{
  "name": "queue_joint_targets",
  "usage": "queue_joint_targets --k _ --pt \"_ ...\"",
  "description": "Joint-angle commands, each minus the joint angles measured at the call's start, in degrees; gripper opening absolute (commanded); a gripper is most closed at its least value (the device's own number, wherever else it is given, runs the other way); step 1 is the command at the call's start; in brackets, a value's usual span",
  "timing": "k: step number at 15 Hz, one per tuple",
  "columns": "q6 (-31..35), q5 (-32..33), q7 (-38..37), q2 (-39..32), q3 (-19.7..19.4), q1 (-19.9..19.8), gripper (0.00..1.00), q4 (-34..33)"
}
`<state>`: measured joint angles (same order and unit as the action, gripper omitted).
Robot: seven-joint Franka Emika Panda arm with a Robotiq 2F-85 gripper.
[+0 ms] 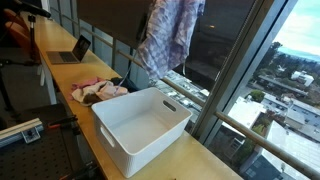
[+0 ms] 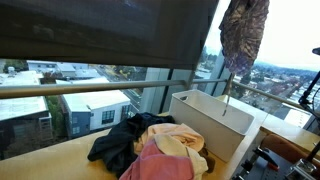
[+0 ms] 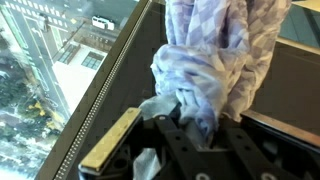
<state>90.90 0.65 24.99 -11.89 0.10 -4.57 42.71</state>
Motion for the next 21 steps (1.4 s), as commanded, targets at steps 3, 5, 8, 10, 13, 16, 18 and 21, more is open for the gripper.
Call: queue_joint_targets --k 3,5,8,10,13,16,18,21 --pt "-2.97 -1.59 0.11 -6.58 0.25 -1.34 0.04 -8.86" --pt "-2.49 -1.44 0.1 -8.22 0.3 -1.28 0.04 -8.26" --pt "-2.31 -1.26 -0.27 -10.21 0.44 -1.03 0.04 -7.44" --pt "-2.34 -1.24 -0.44 -11.4 0.63 -0.95 0.04 -6.94" --pt "-2.18 -0.99 -0.39 -12.48 0.75 -0.8 0.04 -5.83" --pt "-2.08 -0.95 -0.16 -13.01 0.8 -0.81 0.04 -4.62" --pt "-2.01 -1.09 -0.01 -13.03 0.78 -1.04 0.04 -3.65" --pt "-1.73 -1.22 0.25 -12.73 0.67 -1.51 0.04 -1.68"
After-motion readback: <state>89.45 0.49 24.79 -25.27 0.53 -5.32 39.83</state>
